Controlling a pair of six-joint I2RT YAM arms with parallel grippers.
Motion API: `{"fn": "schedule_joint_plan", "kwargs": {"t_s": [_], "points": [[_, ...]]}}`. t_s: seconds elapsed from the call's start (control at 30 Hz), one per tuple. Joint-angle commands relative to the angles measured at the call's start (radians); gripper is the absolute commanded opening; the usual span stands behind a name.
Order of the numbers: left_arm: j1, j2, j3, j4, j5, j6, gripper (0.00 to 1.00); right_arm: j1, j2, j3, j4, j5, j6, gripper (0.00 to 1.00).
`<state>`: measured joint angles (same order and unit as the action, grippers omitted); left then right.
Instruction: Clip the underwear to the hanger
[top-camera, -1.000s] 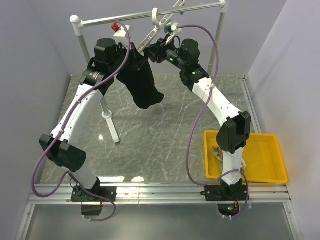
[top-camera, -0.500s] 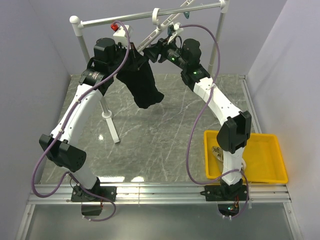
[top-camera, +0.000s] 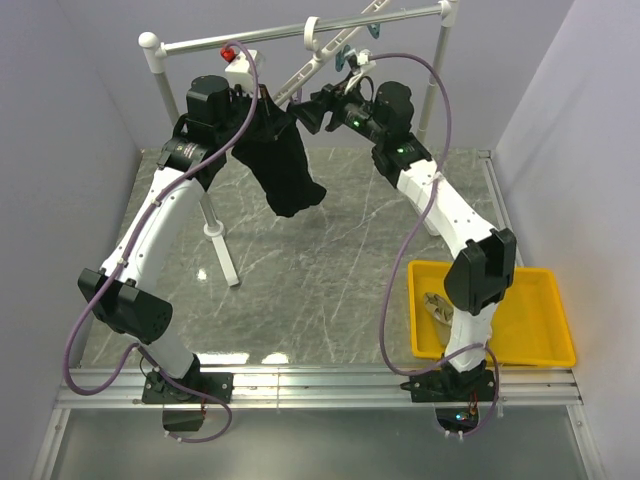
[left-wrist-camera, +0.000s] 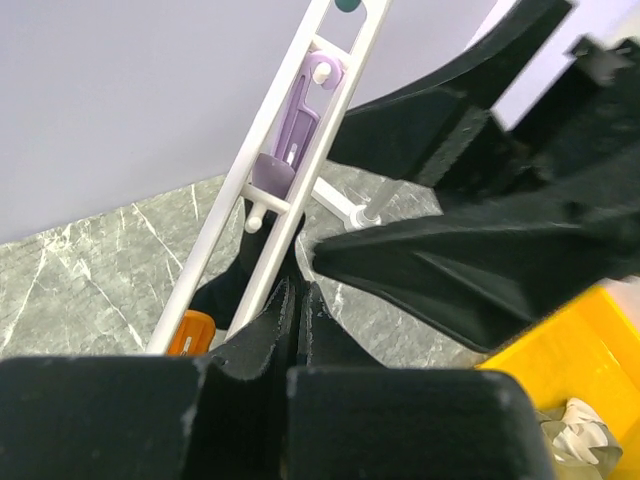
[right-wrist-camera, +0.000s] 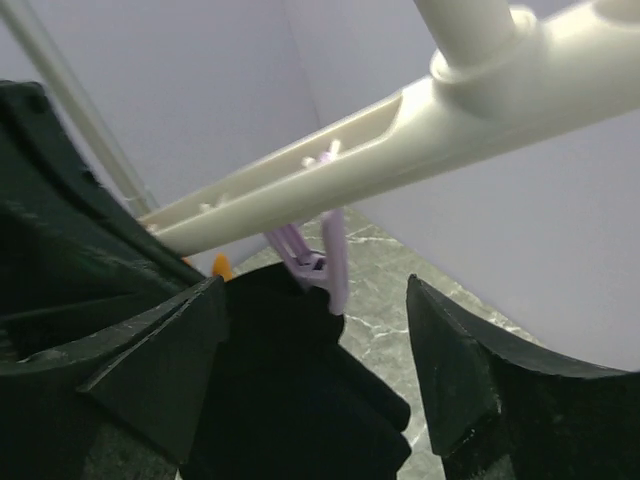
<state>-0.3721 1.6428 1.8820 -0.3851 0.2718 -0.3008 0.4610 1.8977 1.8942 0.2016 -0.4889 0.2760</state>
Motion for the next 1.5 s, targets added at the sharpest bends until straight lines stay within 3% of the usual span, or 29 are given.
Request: {"fn": "schedule_joint_plan", "kwargs": {"t_s": [0.0, 0.23, 0.67, 0.83, 1.07, 1.27, 1.47], "points": [[0.006, -0.003, 0.043, 0.025, 0.029, 0.014, 0.01, -0.013, -0.098, -0.018, 0.044, -0.051, 0.0, 0.81], [0.006, -0.008, 0.019, 0.025, 0.03, 0.026, 0.07, -0.03, -0.138, -0.043, 0.007, -0.103, 0.017, 0.9], [0.006, -0.096, -0.092, 0.008, 0.13, 0.118, 0.54, -0.042, -0.336, -0.234, -0.145, -0.195, -0.072, 0.96], [0.006, -0.184, -0.179, 0.011, 0.185, 0.161, 0.66, -0.053, -0.439, -0.306, -0.229, -0.203, -0.126, 0.96], [0.006, -0.297, -0.241, -0.066, 0.247, 0.224, 0.99, -0.068, -0.577, -0.415, -0.376, -0.183, -0.23, 0.97], [0.018, -0.373, -0.247, -0.236, 0.167, 0.273, 0.99, -0.143, -0.741, -0.544, -0.47, -0.134, -0.222, 0.98], [0.051, -0.474, -0.328, -0.276, 0.073, 0.261, 0.99, -0.249, -0.905, -0.652, -0.617, -0.031, -0.267, 0.98]]}}
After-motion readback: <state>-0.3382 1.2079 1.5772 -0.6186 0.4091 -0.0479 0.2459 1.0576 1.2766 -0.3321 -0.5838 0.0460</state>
